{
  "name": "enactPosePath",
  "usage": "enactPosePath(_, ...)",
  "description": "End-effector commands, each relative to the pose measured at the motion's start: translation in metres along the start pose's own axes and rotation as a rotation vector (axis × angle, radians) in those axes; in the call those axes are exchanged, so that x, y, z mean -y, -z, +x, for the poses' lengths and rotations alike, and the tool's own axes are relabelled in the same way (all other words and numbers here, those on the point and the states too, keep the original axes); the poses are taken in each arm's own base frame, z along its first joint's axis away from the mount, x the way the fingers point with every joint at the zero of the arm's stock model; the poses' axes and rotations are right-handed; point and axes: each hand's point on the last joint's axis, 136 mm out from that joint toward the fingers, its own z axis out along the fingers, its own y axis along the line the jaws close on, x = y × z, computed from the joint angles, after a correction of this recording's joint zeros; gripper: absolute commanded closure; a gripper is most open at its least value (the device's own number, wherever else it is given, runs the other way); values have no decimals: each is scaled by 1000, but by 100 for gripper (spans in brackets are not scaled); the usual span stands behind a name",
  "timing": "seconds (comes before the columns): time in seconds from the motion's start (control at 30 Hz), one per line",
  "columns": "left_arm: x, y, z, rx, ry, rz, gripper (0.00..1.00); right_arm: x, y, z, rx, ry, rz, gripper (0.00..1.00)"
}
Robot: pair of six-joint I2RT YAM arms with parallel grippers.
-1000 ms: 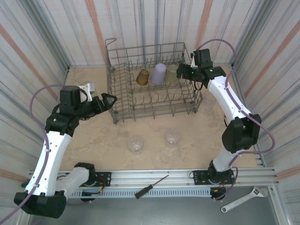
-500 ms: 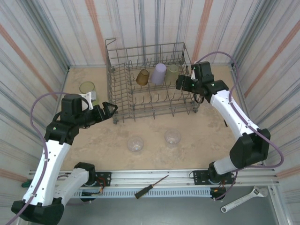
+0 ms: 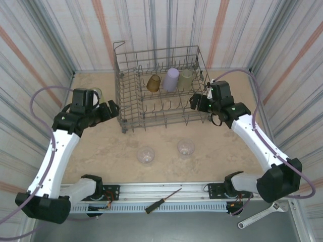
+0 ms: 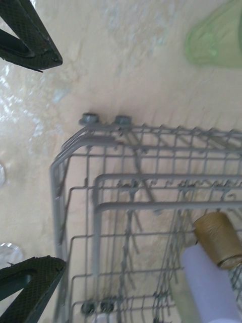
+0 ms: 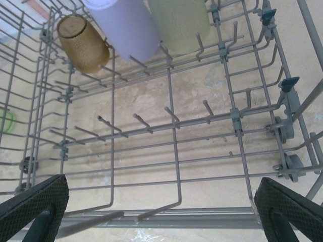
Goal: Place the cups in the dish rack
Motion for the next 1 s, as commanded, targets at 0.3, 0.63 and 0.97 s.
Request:
enactPosePath(0.3, -42, -31, -72, 77, -39, -231, 1, -26, 18, -11, 40, 61, -138, 1)
enactPosePath(0.63, -59, -88, -115, -10, -12, -258, 17, -35, 46, -13, 82, 84, -204, 1)
enactPosePath(0.97, -70, -162, -116, -184, -3, -289, 42, -29, 65, -10, 116, 86, -190, 1)
